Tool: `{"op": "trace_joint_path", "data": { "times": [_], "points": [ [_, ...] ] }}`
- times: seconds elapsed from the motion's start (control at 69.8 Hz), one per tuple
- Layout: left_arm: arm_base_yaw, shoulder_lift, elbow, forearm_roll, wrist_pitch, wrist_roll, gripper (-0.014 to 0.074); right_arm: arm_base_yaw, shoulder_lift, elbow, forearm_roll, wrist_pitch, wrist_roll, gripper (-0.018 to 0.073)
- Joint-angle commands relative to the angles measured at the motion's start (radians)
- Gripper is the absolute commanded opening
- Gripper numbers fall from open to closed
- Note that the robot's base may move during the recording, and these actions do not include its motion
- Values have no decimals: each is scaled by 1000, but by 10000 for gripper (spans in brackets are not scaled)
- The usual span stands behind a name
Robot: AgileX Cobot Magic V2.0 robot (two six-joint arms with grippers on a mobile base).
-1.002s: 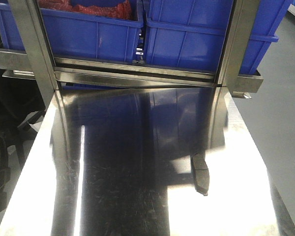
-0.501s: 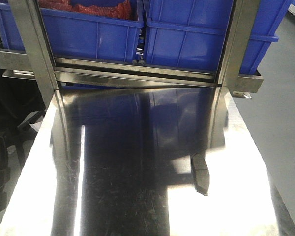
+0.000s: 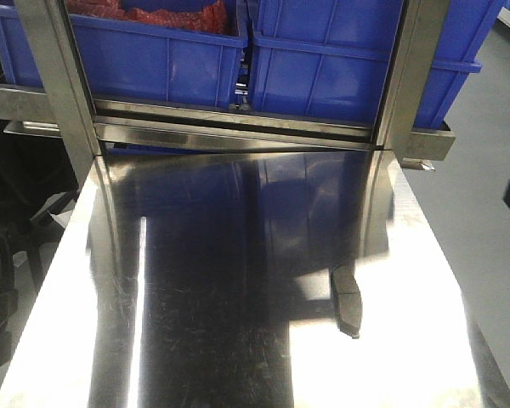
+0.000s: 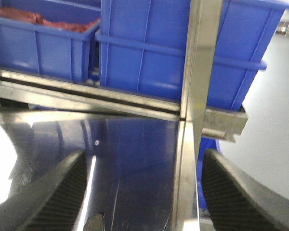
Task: Move and align brake pads A on conveyor
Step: 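Move the right arm toward the other brake pad, then lower the open right gripper over the second brake pad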
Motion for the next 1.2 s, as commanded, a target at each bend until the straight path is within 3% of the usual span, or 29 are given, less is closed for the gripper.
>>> {"op": "trace_joint_path", "data": {
  "times": [0.0,0.172,0.473,0.745,1.189],
  "points": [
    [-2,-4,-27,24,-78,-11,-8,-2,105,-101,8,-4,-10,494],
    [-2,-4,-27,24,-78,-11,-8,18,296,-204,11,100,-10,494],
    [-2,-4,-27,24,-78,-11,-8,213,619,-392,-19,272,21,494],
    [-2,-4,-27,24,-78,-11,-8,217,805,-481,-15,349,85,494],
    [-2,-4,-27,24,-78,-11,-8,215,993,-487,11,383,209,537]
  ]
}}
